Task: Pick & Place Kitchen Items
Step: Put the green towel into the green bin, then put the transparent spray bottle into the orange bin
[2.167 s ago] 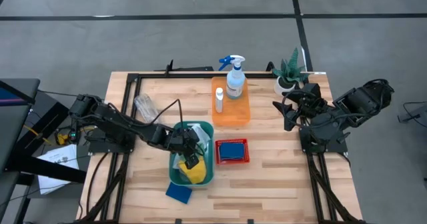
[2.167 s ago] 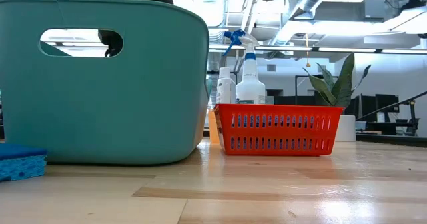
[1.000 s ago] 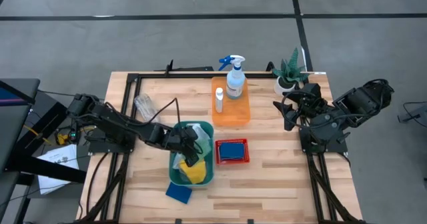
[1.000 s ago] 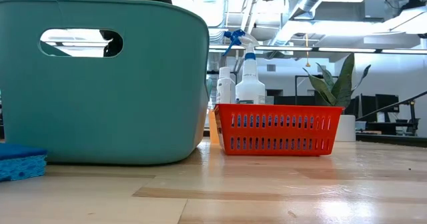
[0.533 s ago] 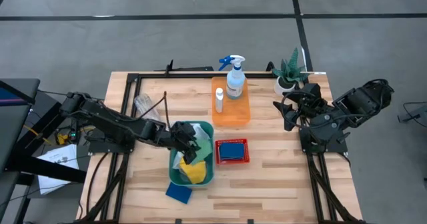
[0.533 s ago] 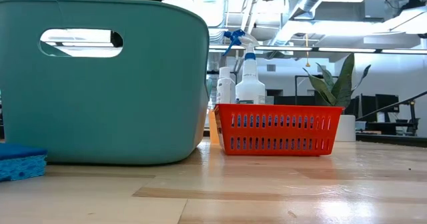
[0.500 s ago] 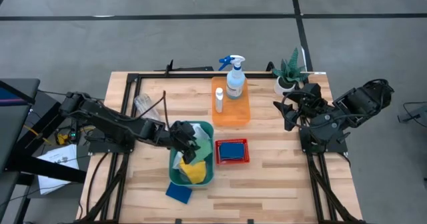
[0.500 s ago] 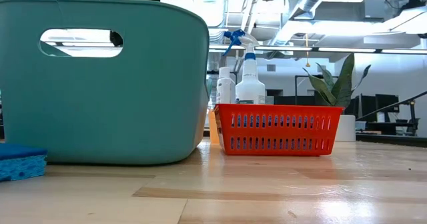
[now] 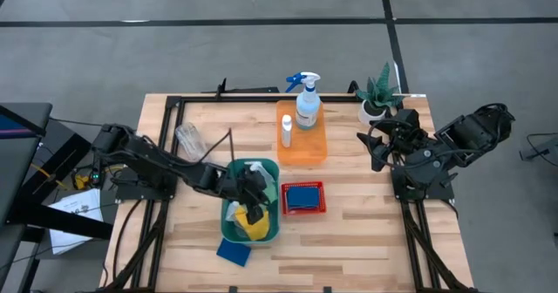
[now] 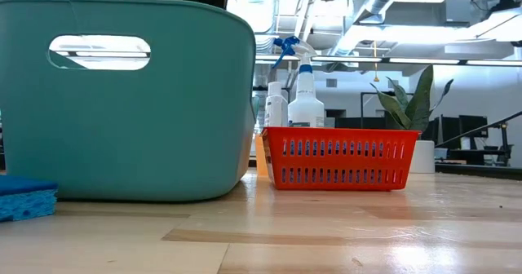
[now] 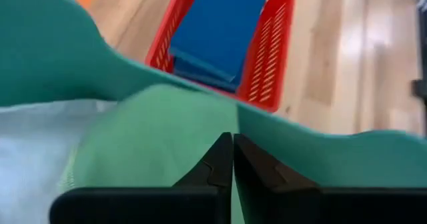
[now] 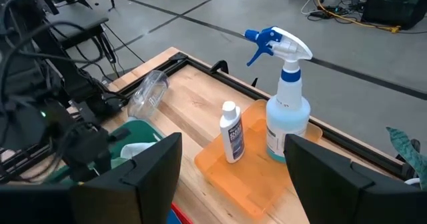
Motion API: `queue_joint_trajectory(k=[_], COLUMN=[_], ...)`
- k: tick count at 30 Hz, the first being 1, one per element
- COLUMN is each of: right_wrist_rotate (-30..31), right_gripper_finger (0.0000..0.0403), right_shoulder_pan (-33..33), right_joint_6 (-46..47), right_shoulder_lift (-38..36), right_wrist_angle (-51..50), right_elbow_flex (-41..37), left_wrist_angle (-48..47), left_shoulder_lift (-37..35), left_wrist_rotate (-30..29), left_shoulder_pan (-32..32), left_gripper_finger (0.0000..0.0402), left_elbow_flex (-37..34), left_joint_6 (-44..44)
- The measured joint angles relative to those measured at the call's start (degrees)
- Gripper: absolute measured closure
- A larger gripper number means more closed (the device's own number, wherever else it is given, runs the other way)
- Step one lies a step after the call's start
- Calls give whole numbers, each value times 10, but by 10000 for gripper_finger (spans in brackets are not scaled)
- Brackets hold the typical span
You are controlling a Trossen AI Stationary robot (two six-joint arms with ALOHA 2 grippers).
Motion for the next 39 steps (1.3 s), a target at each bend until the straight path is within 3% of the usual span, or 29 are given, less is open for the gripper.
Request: queue_joint_trajectory(k=[8, 15, 25, 31, 39], right_wrist_rotate=[0, 2, 3, 4, 4], right_gripper_finger=[148, 148, 148, 148, 148], right_shoulder_pan=[0, 0, 0, 0, 0], right_joint_6=[0, 0, 0, 6, 9], right_shoulder_lift=[0, 0, 0, 0, 0], right_wrist_angle=[0, 0, -1, -2, -2], right_elbow_flex=[0, 0, 0, 0, 0], left_wrist_angle=[-44, -139, -111, -92, -82], left_shoulder_lift=[39, 39, 31, -11, -81], left_wrist_rotate=[7, 9, 18, 10, -41], left_shoulder_pan=[0, 0, 0, 0, 1], left_gripper_finger=[401, 401, 401, 401, 401], left_elbow_flex=[0, 0, 0, 0, 0], left_joint_6=[-28, -58, -61, -53, -23])
